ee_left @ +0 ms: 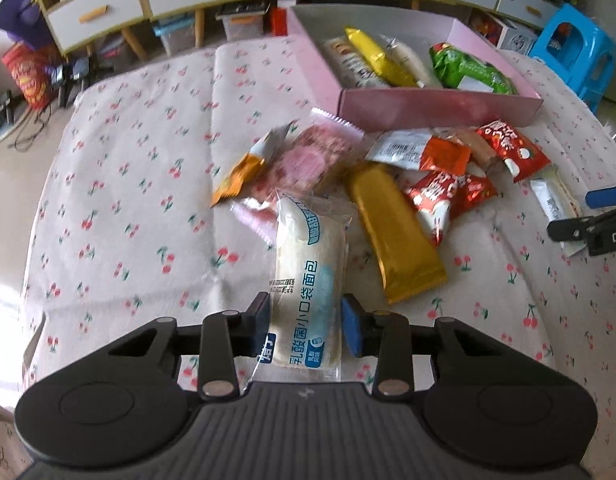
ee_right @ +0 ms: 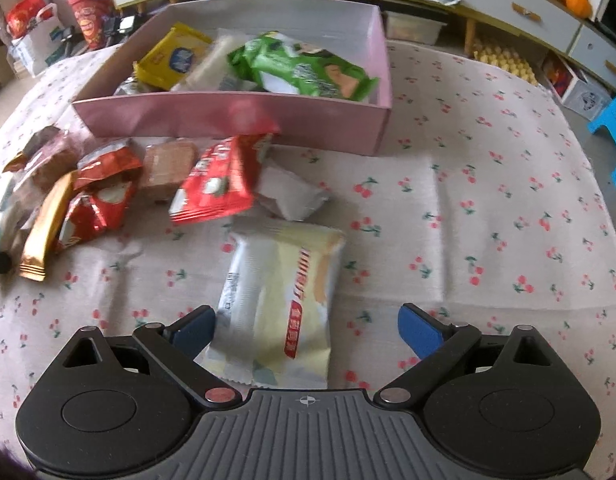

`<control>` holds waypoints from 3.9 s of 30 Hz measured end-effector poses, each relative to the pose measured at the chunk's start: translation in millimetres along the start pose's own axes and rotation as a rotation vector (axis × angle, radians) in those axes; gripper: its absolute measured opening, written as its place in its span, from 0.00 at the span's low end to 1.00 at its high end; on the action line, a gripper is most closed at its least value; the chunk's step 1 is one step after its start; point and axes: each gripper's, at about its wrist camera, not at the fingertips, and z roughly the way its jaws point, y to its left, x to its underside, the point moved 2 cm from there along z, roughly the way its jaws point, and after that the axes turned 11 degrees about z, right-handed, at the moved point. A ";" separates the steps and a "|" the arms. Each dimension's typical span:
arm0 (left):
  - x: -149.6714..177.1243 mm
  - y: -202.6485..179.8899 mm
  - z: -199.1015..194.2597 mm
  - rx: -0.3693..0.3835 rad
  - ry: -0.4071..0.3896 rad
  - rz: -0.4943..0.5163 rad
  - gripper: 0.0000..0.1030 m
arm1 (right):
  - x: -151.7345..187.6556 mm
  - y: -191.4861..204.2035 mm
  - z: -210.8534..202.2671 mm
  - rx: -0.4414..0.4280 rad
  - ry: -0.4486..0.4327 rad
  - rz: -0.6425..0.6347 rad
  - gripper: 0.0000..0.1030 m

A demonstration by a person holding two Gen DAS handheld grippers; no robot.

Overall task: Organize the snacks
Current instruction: 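Grasp the pale cake pack with the right tool while the left tool grasps the white bread pack, then carry both packs into the pink box and open both tools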

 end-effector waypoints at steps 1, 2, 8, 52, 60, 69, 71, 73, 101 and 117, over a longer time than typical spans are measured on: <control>1.4 0.8 -0.3 0.003 0.006 -0.001 0.34 | 0.1 -1.7 -0.3 0.003 0.000 -0.002 0.95; 2.2 1.4 -0.6 0.006 0.006 -0.004 0.34 | 0.0 -2.5 -0.7 0.004 0.000 -0.003 0.95; 1.0 -2.0 -3.5 0.001 -0.048 0.011 0.37 | -1.2 -1.0 -4.1 -0.062 -0.011 0.015 0.95; -18.2 -5.7 -28.9 0.075 -0.152 -0.151 0.30 | -20.9 -29.0 -46.0 -0.238 -0.058 0.271 0.48; -28.2 -10.0 -33.0 0.094 -0.180 -0.205 0.30 | -29.0 -31.5 -55.1 -0.261 -0.086 0.305 0.48; -48.8 -22.6 -32.0 0.114 -0.211 -0.260 0.30 | -44.8 -21.6 -64.5 -0.291 -0.124 0.333 0.48; -54.1 -24.9 -30.5 0.118 -0.218 -0.276 0.30 | -48.9 -18.4 -65.4 -0.295 -0.132 0.335 0.48; -59.1 -26.7 -29.1 0.119 -0.226 -0.293 0.30 | -52.7 -16.2 -65.8 -0.303 -0.138 0.347 0.48; -173.4 -32.2 26.6 0.136 -0.290 -0.341 0.30 | -150.0 -41.3 -5.8 -0.383 -0.190 0.556 0.48; -208.2 -23.5 60.9 0.082 -0.267 -0.332 0.30 | -173.6 -37.7 24.1 -0.458 -0.251 0.506 0.49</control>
